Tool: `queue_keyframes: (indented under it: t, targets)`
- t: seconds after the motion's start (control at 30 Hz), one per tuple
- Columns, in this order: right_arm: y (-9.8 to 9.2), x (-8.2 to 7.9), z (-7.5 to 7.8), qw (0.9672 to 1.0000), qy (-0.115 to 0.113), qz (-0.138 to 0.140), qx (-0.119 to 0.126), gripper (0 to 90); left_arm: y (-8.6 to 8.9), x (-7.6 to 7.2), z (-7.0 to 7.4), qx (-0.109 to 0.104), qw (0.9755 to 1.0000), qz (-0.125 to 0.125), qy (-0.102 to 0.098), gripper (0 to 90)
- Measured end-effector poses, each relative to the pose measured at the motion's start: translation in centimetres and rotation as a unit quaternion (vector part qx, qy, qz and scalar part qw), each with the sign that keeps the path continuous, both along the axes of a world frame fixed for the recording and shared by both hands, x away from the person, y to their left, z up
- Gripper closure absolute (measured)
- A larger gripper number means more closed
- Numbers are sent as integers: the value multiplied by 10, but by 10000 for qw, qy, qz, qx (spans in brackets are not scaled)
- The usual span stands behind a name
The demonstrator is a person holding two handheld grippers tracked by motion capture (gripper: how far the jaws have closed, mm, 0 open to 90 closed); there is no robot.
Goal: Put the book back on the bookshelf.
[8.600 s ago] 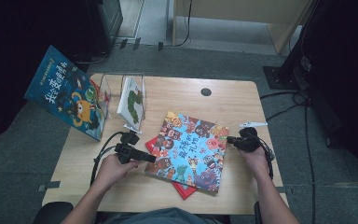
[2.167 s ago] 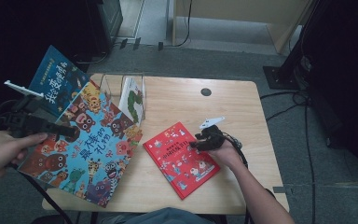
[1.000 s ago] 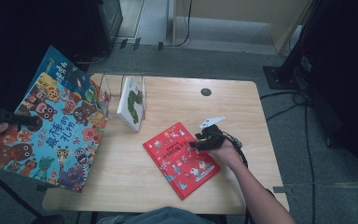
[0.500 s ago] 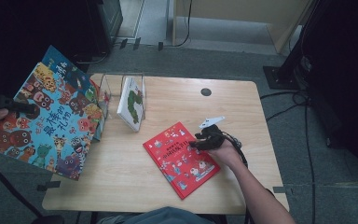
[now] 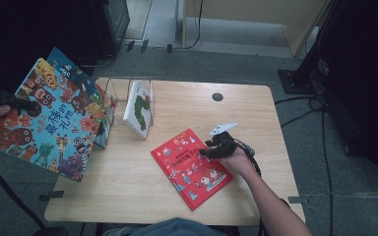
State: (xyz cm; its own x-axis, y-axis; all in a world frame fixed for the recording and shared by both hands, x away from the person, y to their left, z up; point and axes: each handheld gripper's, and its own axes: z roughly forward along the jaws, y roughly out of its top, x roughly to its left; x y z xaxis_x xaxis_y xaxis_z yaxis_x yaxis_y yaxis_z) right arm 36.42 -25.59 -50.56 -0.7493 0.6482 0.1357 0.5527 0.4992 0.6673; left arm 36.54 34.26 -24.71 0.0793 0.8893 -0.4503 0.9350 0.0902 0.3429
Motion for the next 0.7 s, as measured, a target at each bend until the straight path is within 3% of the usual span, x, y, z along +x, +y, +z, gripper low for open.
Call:
queue_keyframes:
  t: [0.43, 0.7]
  targets:
    - [0, 1, -1, 10000, 49, 9, 45, 484, -2, 22, 11, 118, 9998, 135, 28, 817]
    - [0, 0, 0, 10000, 35, 8, 31, 484, -14, 39, 19, 271, 9995, 130, -36, 816]
